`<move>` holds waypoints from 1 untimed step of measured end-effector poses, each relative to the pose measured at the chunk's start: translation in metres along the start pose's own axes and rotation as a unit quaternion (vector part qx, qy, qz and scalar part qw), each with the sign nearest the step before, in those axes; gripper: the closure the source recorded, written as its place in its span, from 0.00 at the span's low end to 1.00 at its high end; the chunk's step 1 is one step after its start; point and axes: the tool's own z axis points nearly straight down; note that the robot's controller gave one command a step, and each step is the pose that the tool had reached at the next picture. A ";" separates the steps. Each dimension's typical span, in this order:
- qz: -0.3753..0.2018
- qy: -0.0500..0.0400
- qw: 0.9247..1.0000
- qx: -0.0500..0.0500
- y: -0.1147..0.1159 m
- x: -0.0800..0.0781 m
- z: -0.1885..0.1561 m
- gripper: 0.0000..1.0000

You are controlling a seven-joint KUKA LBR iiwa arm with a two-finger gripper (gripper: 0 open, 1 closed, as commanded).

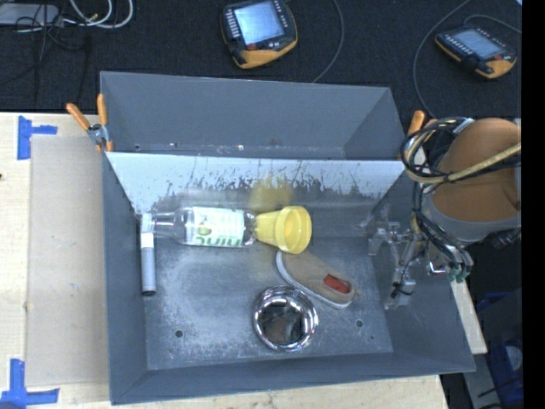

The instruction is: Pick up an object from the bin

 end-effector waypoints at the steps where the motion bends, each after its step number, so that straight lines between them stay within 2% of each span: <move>1: -0.026 -0.001 1.000 -0.002 0.068 -0.055 0.020 0.00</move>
Offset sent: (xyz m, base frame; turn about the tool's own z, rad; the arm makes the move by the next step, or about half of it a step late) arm 0.0535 0.0626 -0.0182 -0.0446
